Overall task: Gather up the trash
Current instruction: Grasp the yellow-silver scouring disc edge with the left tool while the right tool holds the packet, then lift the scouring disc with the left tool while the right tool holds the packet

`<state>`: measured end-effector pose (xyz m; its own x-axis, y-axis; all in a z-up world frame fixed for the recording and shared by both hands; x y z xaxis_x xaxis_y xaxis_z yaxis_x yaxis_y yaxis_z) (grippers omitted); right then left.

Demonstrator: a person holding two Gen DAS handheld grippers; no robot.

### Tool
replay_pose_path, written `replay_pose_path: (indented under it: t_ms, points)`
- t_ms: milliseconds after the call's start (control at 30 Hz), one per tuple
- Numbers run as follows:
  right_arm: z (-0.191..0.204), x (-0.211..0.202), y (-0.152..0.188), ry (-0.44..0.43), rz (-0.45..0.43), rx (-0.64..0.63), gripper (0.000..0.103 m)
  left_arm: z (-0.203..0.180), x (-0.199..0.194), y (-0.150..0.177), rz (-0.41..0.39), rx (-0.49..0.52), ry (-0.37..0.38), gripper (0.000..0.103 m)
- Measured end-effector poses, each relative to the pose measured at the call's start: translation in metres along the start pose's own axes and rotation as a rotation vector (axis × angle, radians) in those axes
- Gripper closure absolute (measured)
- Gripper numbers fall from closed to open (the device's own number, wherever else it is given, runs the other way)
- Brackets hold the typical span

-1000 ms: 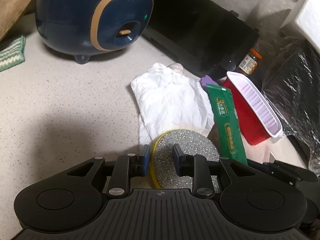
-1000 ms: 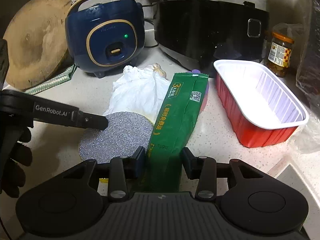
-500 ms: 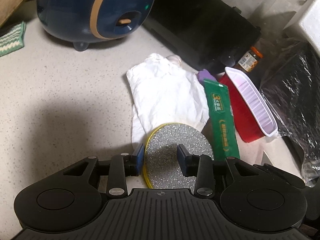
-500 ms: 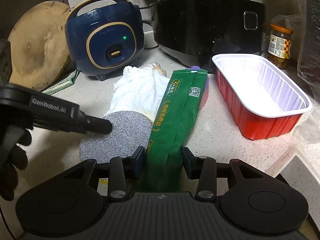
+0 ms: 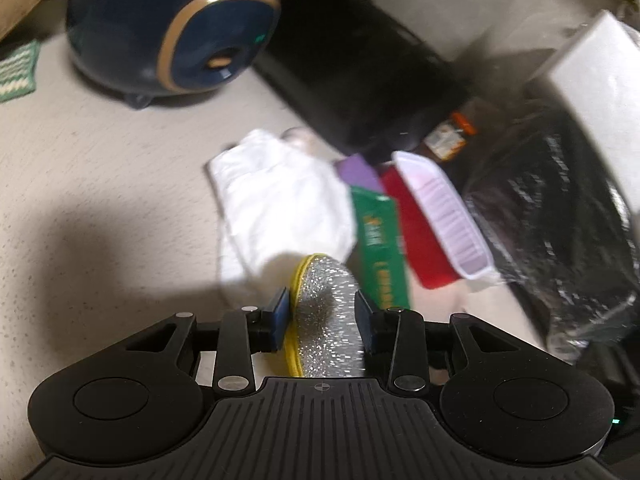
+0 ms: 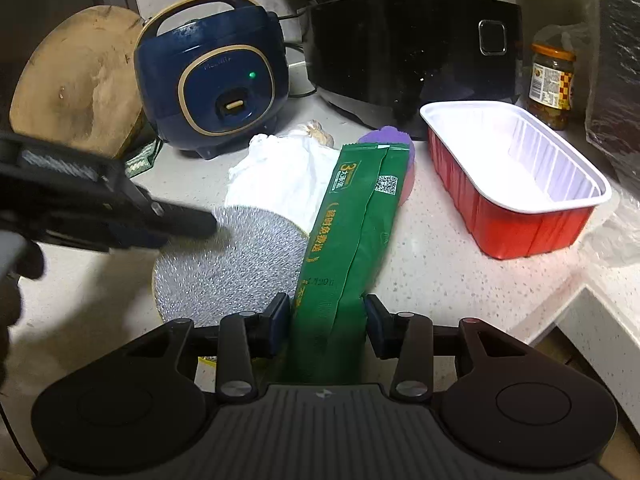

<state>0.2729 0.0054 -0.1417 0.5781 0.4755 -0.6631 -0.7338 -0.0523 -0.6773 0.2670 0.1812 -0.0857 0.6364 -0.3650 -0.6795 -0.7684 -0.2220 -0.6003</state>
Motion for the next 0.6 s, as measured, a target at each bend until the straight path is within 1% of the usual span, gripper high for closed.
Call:
replay_pose_path:
  t_ms: [167,300,367,433,600]
  points:
    - [0.004,-0.004,0.004,0.003,-0.001,-0.006,0.061,-0.014,-0.002,0.003,0.011,0.019,0.054,0.067]
    - [0.004,-0.008,0.008,-0.002,-0.002,-0.005,0.061,-0.01,0.013,0.016,0.064,-0.009,0.05,0.08]
    - [0.003,-0.009,0.01,-0.004,-0.002,-0.002,0.061,-0.009,0.02,0.023,0.085,-0.019,0.058,0.085]
    - [0.003,-0.011,0.011,-0.003,-0.004,-0.003,0.061,-0.008,0.022,0.026,0.072,-0.021,0.058,0.085]
    - [0.001,-0.014,0.014,0.008,-0.007,-0.004,0.061,-0.009,0.02,0.027,0.053,-0.037,0.025,0.084]
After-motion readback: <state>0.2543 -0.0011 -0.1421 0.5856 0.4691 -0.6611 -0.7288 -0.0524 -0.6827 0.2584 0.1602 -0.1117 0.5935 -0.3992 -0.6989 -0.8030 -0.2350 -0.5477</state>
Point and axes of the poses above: each gripper's, at about its wrist camera, not at the fingertips, and x roughly the way its jaws point, z to its left, y to its underside, the point moved 6 cm from there along x, roughly the way its jaws point, and after that the axes turned 10 degrees about x, right-handed, at the moved point
